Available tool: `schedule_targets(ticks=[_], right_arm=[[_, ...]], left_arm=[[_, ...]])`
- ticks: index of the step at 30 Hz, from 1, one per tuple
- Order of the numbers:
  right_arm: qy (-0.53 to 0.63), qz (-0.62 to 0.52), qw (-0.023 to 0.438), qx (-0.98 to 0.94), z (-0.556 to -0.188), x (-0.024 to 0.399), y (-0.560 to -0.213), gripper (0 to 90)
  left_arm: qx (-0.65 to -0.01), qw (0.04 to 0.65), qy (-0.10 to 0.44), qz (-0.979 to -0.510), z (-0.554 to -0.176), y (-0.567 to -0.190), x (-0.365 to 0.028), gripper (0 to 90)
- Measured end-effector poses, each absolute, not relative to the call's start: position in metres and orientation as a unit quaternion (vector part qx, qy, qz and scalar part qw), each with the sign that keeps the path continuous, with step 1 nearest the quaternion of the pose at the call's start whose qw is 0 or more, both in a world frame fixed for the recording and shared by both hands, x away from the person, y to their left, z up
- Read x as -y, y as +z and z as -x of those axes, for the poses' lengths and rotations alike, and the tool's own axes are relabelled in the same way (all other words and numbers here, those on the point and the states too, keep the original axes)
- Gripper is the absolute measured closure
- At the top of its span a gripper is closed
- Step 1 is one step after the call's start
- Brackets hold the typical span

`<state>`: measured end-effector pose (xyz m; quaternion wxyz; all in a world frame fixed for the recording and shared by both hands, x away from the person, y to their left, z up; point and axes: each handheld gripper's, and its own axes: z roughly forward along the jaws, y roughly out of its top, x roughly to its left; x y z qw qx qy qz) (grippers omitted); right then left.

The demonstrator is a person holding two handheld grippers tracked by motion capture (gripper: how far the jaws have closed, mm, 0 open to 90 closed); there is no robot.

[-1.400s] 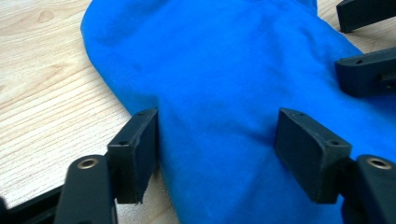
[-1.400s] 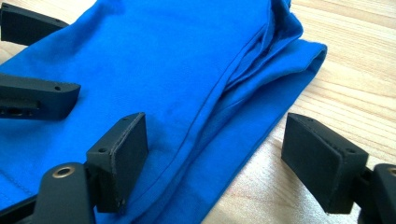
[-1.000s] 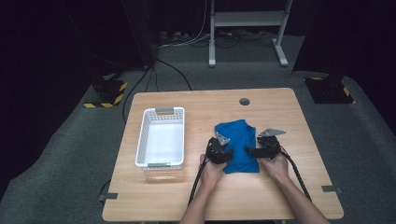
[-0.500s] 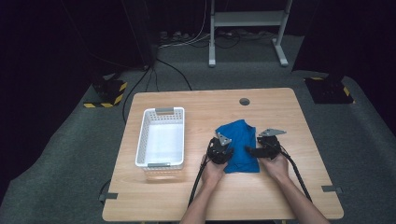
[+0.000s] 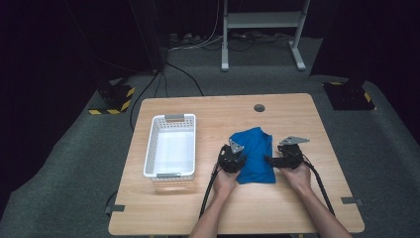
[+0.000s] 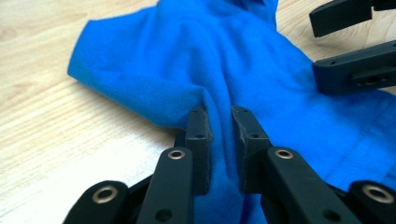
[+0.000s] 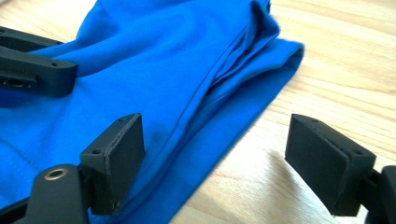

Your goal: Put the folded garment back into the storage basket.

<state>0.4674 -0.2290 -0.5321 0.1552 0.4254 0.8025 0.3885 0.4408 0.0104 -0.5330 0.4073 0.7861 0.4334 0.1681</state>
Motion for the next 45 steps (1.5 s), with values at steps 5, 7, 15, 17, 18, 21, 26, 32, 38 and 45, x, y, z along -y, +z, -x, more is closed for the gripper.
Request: schedule_targets(ticks=[5, 7, 15, 17, 18, 21, 26, 32, 38, 45], right_arm=[[0.396, -0.427, 0.156, -0.798, -0.467, 0.238, -0.528, 18.9], [0.403, -0.431, 0.157, -0.792, -0.467, 0.243, -0.528, 19.1], [0.368, -0.457, 0.186, -0.788, -0.467, 0.255, -0.537, 19.7], [0.362, -0.46, 0.191, -0.788, -0.468, 0.255, -0.538, 19.7], [0.36, -0.462, 0.193, -0.788, -0.468, 0.255, -0.539, 19.7], [0.351, -0.459, 0.202, -0.791, -0.468, 0.253, -0.539, 19.3], [0.346, -0.46, 0.207, -0.791, -0.469, 0.252, -0.54, 18.2], [0.345, -0.461, 0.208, -0.791, -0.469, 0.252, -0.54, 17.3], [0.341, -0.458, 0.219, -0.791, -0.467, 0.25, -0.539, 16.3], [0.34, -0.469, 0.213, -0.787, -0.469, 0.253, -0.54, 15.1]], left_arm=[[-0.437, 0.415, 0.163, -0.781, -0.442, -0.528, -0.014, 79.1], [-0.437, 0.414, 0.164, -0.781, -0.442, -0.526, -0.016, 79.2], [-0.434, 0.422, 0.16, -0.78, -0.444, -0.516, -0.02, 79.5], [-0.431, 0.423, 0.161, -0.781, -0.444, -0.512, -0.02, 79.5], [-0.429, 0.423, 0.162, -0.781, -0.445, -0.51, -0.02, 79.5], [-0.422, 0.422, 0.166, -0.785, -0.446, -0.501, -0.021, 79.6], [-0.412, 0.423, 0.167, -0.789, -0.446, -0.493, -0.02, 79.8], [-0.403, 0.426, 0.166, -0.793, -0.445, -0.485, -0.017, 79.9], [-0.396, 0.429, 0.166, -0.795, -0.445, -0.475, -0.016, 79.9], [-0.39, 0.437, 0.169, -0.793, -0.445, -0.462, -0.02, 80.0]])
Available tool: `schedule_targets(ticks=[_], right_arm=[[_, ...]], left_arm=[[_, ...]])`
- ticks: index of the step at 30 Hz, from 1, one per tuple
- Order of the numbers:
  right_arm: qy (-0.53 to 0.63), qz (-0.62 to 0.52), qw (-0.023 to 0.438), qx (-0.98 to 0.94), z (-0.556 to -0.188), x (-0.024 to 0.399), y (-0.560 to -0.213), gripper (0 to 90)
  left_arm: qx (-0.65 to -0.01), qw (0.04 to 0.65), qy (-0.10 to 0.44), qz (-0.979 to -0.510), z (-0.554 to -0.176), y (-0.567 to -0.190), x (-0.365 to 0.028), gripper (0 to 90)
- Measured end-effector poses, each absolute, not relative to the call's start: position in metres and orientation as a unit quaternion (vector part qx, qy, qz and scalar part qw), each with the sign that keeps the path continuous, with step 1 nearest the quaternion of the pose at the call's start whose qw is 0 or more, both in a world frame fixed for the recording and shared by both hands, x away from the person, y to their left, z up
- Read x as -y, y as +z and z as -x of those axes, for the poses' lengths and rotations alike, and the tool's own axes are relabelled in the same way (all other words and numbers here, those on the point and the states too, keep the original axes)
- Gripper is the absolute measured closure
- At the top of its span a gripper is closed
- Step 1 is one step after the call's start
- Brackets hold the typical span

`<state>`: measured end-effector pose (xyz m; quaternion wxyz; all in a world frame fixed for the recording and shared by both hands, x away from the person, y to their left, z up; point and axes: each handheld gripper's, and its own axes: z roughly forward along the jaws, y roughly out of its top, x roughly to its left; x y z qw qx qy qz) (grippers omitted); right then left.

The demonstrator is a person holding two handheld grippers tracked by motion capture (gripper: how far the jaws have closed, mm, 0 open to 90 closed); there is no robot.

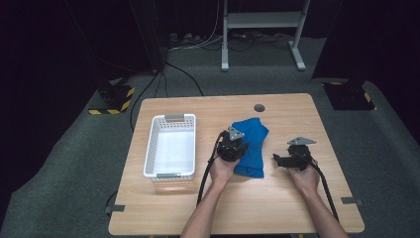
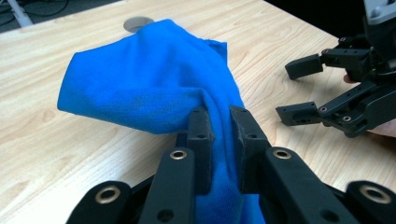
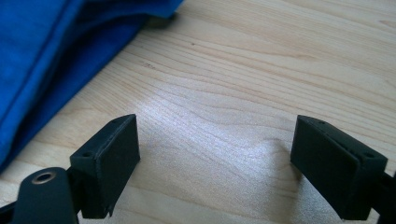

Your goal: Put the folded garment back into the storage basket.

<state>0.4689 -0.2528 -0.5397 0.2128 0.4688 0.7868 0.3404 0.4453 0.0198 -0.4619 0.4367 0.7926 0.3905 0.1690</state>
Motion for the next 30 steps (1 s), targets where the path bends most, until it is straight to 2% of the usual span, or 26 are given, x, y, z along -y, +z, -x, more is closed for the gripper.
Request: schedule_targets(ticks=[30], right_arm=[[0.341, -0.47, 0.211, -0.787, -0.469, 0.253, -0.54, 15.0]], left_arm=[[-0.381, 0.454, 0.172, -0.787, -0.453, -0.419, -0.031, 80.0]])
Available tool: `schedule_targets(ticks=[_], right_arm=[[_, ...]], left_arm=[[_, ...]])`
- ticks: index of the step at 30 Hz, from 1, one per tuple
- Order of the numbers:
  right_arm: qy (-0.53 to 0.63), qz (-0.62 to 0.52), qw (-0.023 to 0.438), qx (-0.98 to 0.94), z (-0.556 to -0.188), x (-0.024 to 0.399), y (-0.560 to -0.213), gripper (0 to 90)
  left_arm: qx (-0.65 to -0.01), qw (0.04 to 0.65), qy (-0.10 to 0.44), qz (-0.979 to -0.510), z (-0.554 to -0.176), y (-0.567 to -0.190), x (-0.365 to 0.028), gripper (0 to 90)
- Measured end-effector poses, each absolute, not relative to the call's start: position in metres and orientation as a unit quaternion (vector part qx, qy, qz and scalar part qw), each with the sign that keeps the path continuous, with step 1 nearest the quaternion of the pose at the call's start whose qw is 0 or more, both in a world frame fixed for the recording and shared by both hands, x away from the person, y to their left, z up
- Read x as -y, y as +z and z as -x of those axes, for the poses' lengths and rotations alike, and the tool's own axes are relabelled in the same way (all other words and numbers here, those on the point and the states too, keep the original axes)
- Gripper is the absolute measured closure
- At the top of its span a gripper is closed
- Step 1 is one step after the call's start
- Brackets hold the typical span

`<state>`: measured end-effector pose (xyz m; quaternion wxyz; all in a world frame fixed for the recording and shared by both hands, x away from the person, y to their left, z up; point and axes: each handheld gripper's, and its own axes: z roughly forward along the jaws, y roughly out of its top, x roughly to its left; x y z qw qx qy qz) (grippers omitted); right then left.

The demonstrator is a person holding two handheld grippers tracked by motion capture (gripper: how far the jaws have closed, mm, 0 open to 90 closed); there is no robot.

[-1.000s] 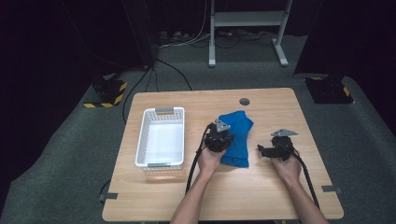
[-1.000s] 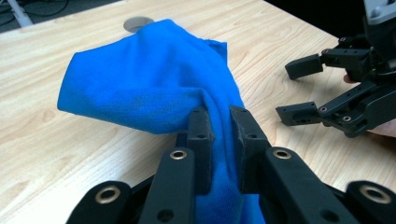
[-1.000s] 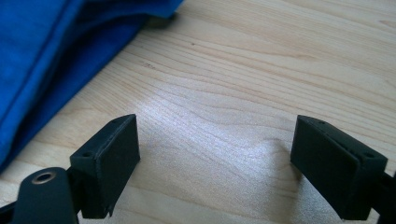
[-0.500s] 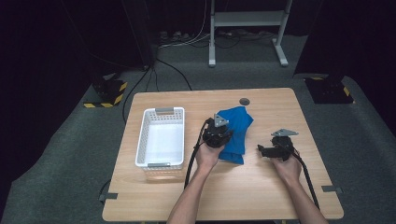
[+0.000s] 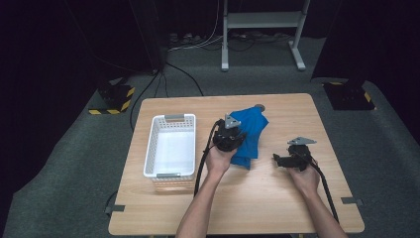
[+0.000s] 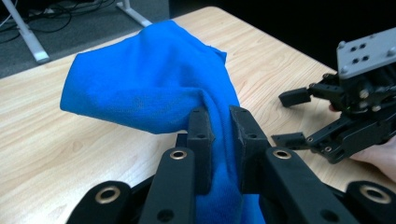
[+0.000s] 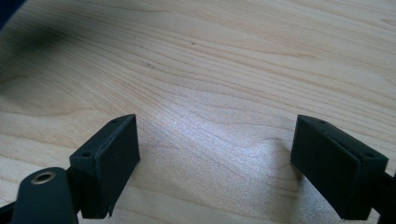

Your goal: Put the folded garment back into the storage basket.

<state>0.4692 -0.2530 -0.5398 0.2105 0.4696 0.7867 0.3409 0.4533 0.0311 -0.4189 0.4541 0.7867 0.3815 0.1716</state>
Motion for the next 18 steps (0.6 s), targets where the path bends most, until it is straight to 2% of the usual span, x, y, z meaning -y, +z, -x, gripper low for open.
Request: schedule_targets(ticks=[18], right_arm=[[0.341, -0.47, 0.21, -0.787, -0.469, 0.253, -0.54, 15.0]], left_arm=[[-0.398, 0.464, 0.178, -0.771, -0.454, -0.399, -0.064, 80.0]])
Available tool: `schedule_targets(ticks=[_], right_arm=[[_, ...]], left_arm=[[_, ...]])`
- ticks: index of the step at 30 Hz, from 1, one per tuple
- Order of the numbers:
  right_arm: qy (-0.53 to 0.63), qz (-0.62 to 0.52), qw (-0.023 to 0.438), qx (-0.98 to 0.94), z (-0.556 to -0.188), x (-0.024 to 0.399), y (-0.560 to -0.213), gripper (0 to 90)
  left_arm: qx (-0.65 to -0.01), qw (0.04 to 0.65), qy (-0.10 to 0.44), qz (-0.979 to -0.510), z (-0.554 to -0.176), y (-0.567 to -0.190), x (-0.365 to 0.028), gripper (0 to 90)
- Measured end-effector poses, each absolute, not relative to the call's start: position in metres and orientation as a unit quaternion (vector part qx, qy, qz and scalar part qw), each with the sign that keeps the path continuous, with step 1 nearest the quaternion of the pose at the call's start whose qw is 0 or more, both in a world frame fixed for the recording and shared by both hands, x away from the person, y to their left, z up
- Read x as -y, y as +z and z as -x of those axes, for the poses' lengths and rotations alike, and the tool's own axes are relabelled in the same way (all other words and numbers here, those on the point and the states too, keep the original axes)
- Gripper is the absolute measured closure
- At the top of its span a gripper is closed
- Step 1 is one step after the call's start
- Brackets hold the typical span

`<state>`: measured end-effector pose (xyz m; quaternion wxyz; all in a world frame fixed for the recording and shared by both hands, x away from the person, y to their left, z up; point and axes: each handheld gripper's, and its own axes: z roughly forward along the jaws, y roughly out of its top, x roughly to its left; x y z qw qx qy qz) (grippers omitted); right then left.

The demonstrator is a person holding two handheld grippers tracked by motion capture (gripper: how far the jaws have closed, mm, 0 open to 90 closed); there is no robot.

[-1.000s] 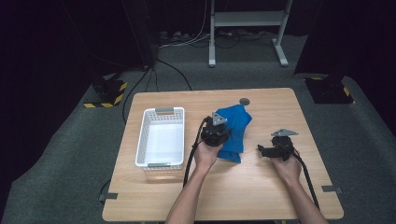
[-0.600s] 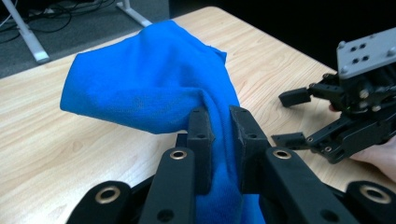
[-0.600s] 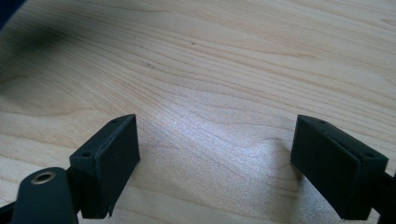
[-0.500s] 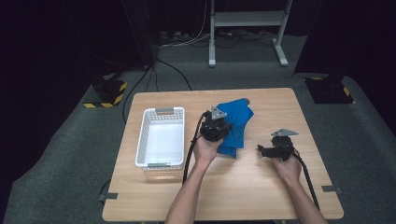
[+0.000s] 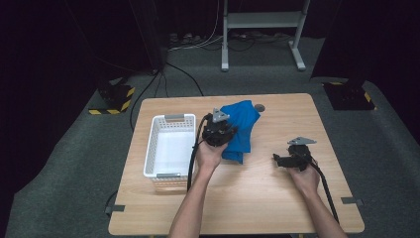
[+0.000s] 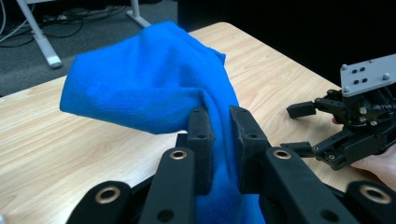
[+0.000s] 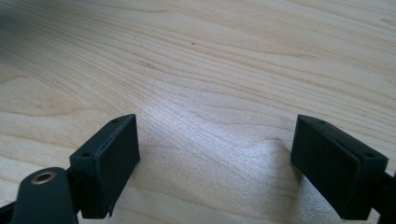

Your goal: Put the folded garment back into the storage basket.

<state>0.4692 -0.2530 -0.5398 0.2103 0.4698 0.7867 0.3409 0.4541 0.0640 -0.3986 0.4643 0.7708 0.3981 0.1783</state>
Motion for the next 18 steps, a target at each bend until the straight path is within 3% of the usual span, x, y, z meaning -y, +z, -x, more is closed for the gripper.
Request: schedule_targets(ticks=[18], right_arm=[[0.341, -0.47, 0.211, -0.787, -0.469, 0.253, -0.54, 15.0]], left_arm=[[-0.422, 0.469, 0.192, -0.752, -0.452, -0.381, -0.109, 80.0]])
